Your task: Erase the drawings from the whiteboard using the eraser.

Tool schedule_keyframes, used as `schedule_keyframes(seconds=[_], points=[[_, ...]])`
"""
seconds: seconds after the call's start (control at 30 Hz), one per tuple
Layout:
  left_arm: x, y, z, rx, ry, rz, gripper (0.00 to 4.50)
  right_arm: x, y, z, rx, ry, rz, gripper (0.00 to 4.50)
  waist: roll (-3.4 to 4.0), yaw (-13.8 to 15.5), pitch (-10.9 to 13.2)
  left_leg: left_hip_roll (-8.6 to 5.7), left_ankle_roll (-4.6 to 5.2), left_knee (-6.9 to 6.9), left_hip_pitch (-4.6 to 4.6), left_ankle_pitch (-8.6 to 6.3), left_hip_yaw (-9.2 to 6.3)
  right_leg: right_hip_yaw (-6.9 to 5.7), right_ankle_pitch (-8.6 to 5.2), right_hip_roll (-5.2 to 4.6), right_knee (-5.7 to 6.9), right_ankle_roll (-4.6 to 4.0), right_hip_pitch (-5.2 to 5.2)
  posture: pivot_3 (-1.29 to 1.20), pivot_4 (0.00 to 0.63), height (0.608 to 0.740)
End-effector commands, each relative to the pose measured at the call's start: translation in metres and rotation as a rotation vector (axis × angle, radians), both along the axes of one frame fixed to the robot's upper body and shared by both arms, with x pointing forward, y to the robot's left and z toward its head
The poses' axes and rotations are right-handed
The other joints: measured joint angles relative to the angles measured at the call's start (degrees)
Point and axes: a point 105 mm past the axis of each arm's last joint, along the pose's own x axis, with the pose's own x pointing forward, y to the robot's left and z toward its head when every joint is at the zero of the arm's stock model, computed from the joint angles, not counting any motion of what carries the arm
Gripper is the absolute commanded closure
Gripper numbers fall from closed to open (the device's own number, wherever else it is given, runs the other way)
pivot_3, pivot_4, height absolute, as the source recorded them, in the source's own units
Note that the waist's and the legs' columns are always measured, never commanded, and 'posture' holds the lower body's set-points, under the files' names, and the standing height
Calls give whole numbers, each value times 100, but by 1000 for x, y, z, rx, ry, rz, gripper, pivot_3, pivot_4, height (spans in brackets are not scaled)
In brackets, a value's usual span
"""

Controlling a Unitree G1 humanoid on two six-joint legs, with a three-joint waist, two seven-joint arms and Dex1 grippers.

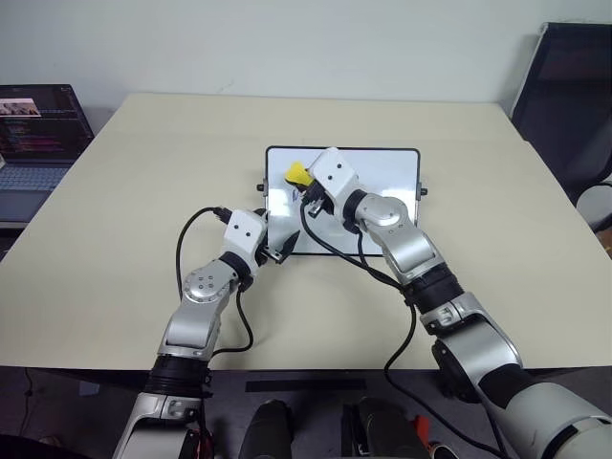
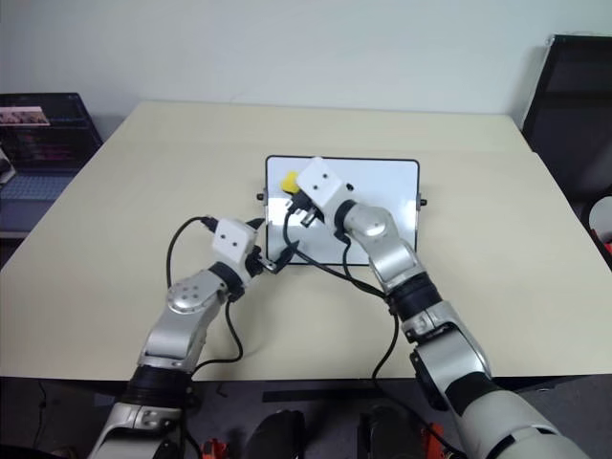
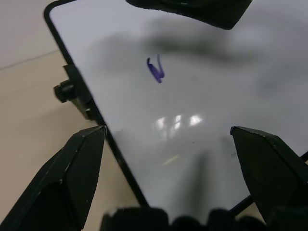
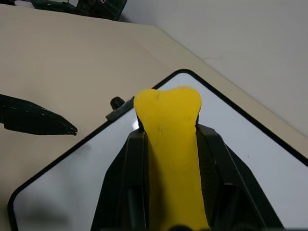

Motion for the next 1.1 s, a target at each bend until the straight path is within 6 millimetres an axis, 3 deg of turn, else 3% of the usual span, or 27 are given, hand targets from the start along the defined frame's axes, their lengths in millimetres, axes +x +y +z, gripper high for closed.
schedule_keyframes(seconds=[0.03,0.2,0.37,0.73,1.1], points=[[-1,6,12,7,-57,23,0,1,12,19,7,-72,29,3535,0,0,0,1,0,0,0,0,1,0,0,0,1,0,0,0,150,740],[-2,4,12,1,-58,20,0,8,19,7,-81,-58,5,3535,1,-2,0,1,0,-1,0,0,0,0,1,0,2,-1,-2,0,150,740],[-3,5,13,-7,-61,21,0,15,10,-13,-149,-6,-49,3535,1,-2,1,3,0,-1,-1,0,0,0,1,-3,1,-1,-2,0,150,740],[-4,1,14,-14,-61,2,0,35,-13,2,-118,-46,-189,3535,2,7,1,3,0,1,-2,0,-1,-1,1,-3,5,-2,-3,0,150,740],[-5,9,14,-1,-57,16,0,9,4,-41,-197,25,-69,3535,1,-4,1,3,0,-1,-1,0,0,1,1,-3,5,-2,-4,0,150,740]])
